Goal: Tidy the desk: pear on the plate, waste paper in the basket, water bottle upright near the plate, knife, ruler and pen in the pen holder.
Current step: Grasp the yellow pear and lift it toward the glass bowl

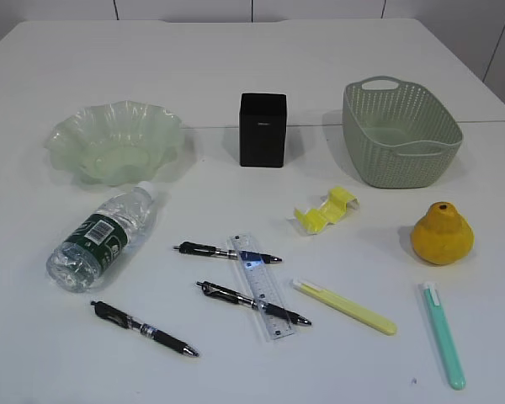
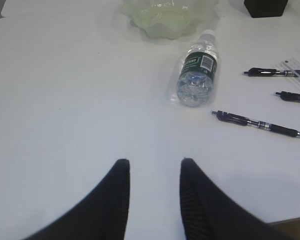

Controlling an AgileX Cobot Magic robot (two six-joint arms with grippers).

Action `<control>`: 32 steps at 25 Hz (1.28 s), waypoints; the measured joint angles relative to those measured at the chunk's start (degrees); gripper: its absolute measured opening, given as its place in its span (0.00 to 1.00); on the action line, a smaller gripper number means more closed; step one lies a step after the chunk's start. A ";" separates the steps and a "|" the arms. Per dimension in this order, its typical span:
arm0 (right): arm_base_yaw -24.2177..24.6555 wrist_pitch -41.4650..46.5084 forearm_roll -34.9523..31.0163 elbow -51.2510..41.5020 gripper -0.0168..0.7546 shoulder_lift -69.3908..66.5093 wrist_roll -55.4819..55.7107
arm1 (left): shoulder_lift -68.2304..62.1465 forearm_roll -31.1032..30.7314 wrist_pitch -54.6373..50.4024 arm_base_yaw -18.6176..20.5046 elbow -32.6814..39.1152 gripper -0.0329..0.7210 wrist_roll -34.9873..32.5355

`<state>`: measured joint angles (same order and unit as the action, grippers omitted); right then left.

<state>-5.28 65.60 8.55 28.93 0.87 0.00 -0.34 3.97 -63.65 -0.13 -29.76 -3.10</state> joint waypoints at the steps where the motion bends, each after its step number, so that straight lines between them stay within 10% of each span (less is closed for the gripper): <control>1: 0.00 0.00 0.00 0.00 0.33 0.00 0.00 | 0.00 0.00 0.00 0.00 0.00 0.36 0.00; 32: 0.00 0.00 0.00 0.00 0.33 0.00 0.00 | 0.00 0.00 0.00 0.00 0.00 0.36 0.00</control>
<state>-5.28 65.60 8.55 28.93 0.87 0.00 -0.34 3.97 -63.65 -0.13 -29.76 -3.10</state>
